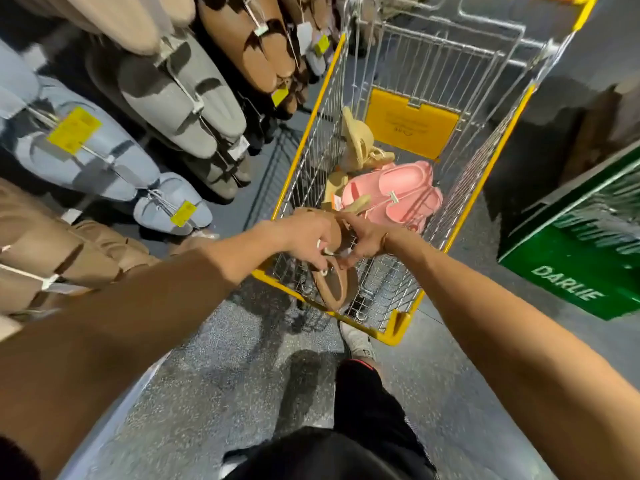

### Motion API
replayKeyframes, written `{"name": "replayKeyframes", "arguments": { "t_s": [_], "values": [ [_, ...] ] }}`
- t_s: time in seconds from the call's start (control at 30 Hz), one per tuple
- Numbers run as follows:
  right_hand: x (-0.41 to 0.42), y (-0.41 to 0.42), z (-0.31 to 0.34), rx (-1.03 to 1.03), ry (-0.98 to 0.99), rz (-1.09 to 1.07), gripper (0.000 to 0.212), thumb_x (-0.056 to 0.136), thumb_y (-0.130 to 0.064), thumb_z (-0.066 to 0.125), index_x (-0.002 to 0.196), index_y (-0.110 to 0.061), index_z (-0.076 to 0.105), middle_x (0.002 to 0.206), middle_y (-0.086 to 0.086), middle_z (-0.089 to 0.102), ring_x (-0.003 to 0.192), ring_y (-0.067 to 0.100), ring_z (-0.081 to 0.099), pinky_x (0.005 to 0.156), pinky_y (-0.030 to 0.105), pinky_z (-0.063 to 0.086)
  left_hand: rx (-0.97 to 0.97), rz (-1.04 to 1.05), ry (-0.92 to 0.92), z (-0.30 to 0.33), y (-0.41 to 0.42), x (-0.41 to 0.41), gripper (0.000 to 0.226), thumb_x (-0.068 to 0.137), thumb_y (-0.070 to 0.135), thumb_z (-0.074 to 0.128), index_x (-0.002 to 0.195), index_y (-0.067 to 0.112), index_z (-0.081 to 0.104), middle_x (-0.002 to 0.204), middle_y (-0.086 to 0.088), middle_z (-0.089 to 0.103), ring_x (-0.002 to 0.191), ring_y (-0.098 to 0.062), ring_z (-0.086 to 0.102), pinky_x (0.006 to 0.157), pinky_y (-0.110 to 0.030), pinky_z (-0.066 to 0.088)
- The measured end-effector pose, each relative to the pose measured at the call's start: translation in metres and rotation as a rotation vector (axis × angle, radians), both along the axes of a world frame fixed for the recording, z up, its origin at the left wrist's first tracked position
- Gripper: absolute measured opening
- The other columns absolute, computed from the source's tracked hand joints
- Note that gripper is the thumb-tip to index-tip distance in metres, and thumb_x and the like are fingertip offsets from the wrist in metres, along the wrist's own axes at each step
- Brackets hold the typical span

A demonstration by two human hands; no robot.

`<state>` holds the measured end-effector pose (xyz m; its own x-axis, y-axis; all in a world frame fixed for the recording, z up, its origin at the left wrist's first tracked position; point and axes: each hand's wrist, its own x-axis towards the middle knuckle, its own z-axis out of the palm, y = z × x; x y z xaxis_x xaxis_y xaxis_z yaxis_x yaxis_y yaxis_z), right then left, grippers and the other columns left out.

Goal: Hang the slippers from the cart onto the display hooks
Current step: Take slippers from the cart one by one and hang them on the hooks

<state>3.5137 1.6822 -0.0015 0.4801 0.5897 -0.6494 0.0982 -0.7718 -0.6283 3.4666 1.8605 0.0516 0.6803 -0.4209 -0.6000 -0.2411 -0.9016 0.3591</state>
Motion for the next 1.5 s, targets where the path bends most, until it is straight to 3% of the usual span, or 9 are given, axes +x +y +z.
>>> {"name": "replayKeyframes", "arguments": {
  "t_s": [0.07,0.23,0.4,0.6,0.73,0.9,1.1,1.2,1.5],
  "values": [
    [0.005,-0.001,0.018,0.124,0.042,-0.078,0.116,0.069,0.000,0.088,0.154,-0.007,0.010,0.134,-0.001,0.038,0.129,0.017,0.038,0.097,0.011,0.035,-0.061,-0.063,-0.133,0.019,0.010,0.004,0.047,0.069,0.046,0.072,0.049,0.022,0.038,0.066,-0.001,0.044,0.063,-0.014,0.042,0.069,-0.037,0.036],
    [0.022,0.002,0.050,0.253,0.028,-0.161,0.142,0.044,-0.060,0.094,0.157,-0.033,0.012,0.160,-0.006,0.027,0.144,0.015,0.030,0.119,0.042,0.030,-0.219,-0.234,-0.363,0.080,0.027,0.016,0.033,0.070,0.028,0.068,0.051,0.020,0.041,0.064,0.012,0.033,0.074,-0.016,0.041,0.082,-0.031,0.036],
    [0.024,0.015,0.079,0.486,0.143,-0.177,0.072,0.068,-0.021,0.091,0.128,-0.028,0.053,0.122,-0.003,0.068,0.114,0.015,0.063,0.097,0.028,0.052,-0.246,-0.274,-0.496,0.129,0.040,0.026,0.022,0.064,0.018,0.056,0.048,0.014,0.041,0.061,-0.004,0.051,0.075,-0.027,0.054,0.083,-0.045,0.045],
    [0.002,0.041,0.090,0.552,0.025,-0.419,0.067,0.057,-0.034,0.096,0.115,-0.021,0.066,0.106,-0.004,0.076,0.100,0.013,0.071,0.092,0.035,0.057,-0.187,-0.212,-0.540,0.158,0.067,0.021,0.012,0.067,0.025,0.047,0.061,0.015,0.051,0.071,0.001,0.061,0.086,-0.021,0.060,0.088,-0.046,0.045],
    [-0.027,0.083,0.100,0.557,-0.118,-0.501,0.055,0.052,-0.035,0.098,0.096,-0.020,0.069,0.092,-0.006,0.076,0.084,0.007,0.071,0.077,0.024,0.058,-0.235,-0.007,-0.725,0.190,0.085,0.012,0.022,0.069,0.005,0.052,0.083,0.022,0.049,0.084,0.009,0.057,0.085,-0.011,0.049,0.083,-0.036,0.037],
    [-0.048,0.134,0.112,0.649,-0.059,-0.609,0.040,0.062,-0.021,0.094,0.094,-0.017,0.071,0.080,-0.012,0.075,0.072,-0.002,0.070,0.071,0.019,0.054,-0.477,0.626,-0.864,0.195,0.157,-0.041,0.036,0.082,0.032,0.076,0.109,0.016,0.059,0.107,0.005,0.060,0.103,-0.011,0.059,0.098,-0.031,0.048],
    [-0.062,0.203,0.153,0.763,-0.025,-0.458,0.039,0.064,-0.014,0.093,0.097,-0.013,0.072,0.092,-0.001,0.077,0.086,0.012,0.073,0.075,0.026,0.058,-1.040,1.594,-0.518,0.120,0.244,-0.171,0.098,0.057,0.059,0.090,0.137,0.021,0.048,0.131,0.001,0.062,0.126,-0.017,0.058,0.107,-0.034,0.045],
    [-0.072,0.256,0.174,0.771,-0.053,-0.340,0.050,0.063,-0.017,0.094,0.106,-0.008,0.071,0.098,0.001,0.077,0.092,0.015,0.074,0.083,0.030,0.058,-1.395,1.748,-0.452,0.098,0.261,-0.219,0.070,0.062,0.040,0.089,0.122,0.020,0.059,0.121,0.002,0.071,0.132,-0.024,0.056,0.114,-0.047,0.041],
    [-0.138,0.416,0.231,0.849,-0.003,-0.078,0.039,0.072,-0.023,0.089,0.102,-0.021,0.066,0.093,-0.008,0.074,0.085,0.003,0.071,0.090,0.030,0.057,-1.061,1.878,-0.861,0.164,0.350,-0.326,0.071,0.065,0.043,0.093,0.126,0.017,0.067,0.114,-0.001,0.076,0.108,-0.017,0.072,0.095,-0.039,0.057]
  ]
}}
